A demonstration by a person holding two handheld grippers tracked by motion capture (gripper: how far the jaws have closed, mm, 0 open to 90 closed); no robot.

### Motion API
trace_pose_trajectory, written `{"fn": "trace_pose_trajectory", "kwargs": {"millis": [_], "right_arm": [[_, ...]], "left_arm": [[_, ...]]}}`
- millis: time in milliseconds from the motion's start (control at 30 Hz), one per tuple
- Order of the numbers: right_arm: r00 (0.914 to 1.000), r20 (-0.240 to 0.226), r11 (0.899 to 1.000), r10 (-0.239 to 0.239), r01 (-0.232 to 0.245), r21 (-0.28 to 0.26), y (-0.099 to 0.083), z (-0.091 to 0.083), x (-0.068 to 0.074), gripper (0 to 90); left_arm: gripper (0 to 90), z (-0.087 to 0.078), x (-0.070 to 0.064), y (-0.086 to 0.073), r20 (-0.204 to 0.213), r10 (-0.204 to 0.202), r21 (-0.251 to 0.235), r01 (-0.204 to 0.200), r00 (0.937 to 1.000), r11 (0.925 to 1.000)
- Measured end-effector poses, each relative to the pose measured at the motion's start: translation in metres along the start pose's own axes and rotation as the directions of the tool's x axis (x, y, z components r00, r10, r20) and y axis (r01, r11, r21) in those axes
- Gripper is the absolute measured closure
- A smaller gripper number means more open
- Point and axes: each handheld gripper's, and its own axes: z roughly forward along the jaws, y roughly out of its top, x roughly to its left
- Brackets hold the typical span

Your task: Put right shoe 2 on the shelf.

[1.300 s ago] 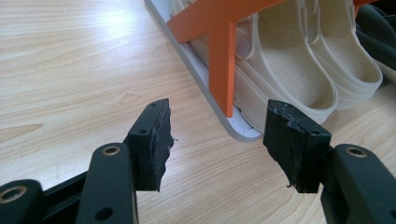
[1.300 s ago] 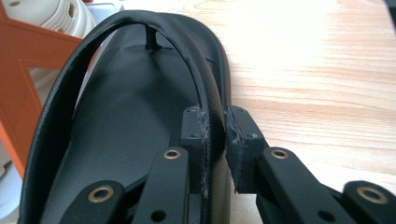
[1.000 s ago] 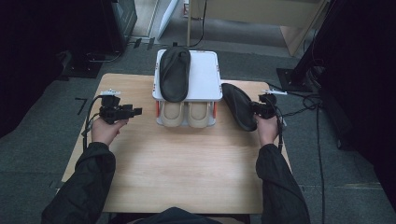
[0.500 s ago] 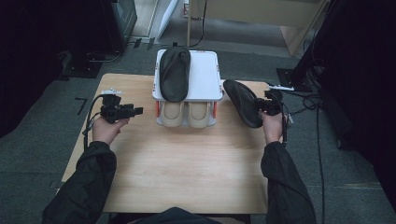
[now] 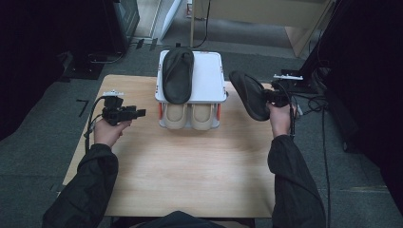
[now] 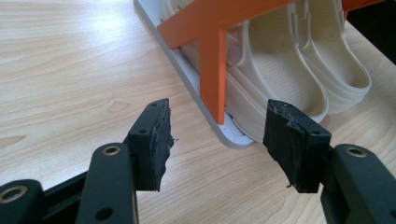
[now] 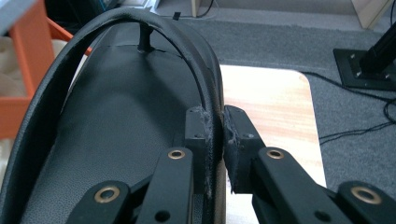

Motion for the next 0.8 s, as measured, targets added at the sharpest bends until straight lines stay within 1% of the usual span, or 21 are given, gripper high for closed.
{"fn": "trace_pose_trajectory", "kwargs": {"millis": [167, 333, 600, 667, 800], "right_arm": [[0.9998, 0.005, 1.000, -0.017, 0.017, -0.008, 0.012, -0.005, 0.008, 81.2], [0.9996, 0.007, 0.999, -0.028, 0.028, -0.028, 0.028, -0.011, 0.015, 81.3], [0.9986, 0.012, 0.997, -0.051, 0.052, -0.057, 0.053, -0.022, 0.030, 81.3], [0.9985, 0.011, 0.997, -0.054, 0.054, -0.063, 0.059, -0.025, 0.035, 81.3], [0.9972, 0.005, 0.995, -0.074, 0.075, -0.073, 0.070, -0.026, 0.048, 81.3]], "left_arm": [[42.0, 0.000, -0.001, 0.000, 0.003, 0.001, -0.001, -0.001, 1.0000, 1.0000], [42.0, 0.000, -0.001, 0.000, 0.005, 0.003, -0.001, -0.003, 1.0000, 1.0000], [42.0, -0.001, 0.000, 0.000, 0.008, -0.001, -0.005, 0.001, 1.0000, 1.0000], [42.0, -0.001, 0.000, 0.000, 0.009, -0.003, -0.007, 0.003, 1.0000, 1.0000], [42.0, -0.002, 0.000, 0.000, 0.011, -0.002, -0.010, 0.002, 0.9999, 1.0000]]}}
